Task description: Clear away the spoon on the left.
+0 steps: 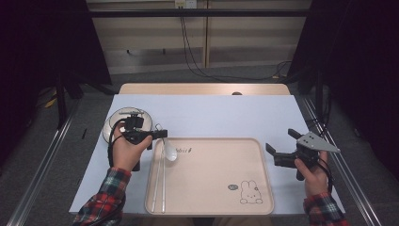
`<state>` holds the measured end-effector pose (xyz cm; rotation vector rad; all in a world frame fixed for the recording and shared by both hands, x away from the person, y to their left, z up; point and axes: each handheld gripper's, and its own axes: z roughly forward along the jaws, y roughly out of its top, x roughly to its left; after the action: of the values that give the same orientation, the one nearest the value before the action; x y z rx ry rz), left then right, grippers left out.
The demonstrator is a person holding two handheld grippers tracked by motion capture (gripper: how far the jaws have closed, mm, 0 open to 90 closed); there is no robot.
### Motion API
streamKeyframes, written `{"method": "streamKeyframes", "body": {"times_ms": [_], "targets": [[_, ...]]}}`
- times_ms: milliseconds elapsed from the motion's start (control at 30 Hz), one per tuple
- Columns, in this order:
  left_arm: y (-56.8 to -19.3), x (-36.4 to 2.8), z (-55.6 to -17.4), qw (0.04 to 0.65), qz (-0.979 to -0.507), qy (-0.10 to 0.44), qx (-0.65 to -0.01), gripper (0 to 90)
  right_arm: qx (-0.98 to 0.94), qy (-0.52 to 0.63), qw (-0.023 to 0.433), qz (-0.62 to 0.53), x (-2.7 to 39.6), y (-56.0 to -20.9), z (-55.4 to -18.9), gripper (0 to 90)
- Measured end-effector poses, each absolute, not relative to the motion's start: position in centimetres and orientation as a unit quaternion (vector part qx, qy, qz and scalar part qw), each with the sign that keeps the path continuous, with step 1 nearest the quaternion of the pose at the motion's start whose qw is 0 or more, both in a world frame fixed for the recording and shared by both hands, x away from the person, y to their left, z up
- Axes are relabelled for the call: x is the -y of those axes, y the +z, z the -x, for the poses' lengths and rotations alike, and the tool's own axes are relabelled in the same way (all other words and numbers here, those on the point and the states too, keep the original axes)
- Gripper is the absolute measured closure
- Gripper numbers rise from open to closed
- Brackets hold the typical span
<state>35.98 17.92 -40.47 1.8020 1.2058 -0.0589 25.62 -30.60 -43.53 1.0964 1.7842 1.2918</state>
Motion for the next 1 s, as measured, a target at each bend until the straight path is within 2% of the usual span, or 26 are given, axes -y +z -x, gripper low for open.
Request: {"method": "streamKeyframes", "body": {"times_ms": [633,1000], "targets": [[-42.3,-16.7,-35.7,0.444,-0.752,-0.066,-0.482,85.7,-0.679,0.493,0.34,-0.425,30.7,-43.5,-25.6,0.5],[-43.6,-15.8,-36.0,0.452,-0.751,-0.057,-0.478,84.9,-0.68,0.494,0.338,-0.423,30.7,-43.6,-25.7,0.5]]}}
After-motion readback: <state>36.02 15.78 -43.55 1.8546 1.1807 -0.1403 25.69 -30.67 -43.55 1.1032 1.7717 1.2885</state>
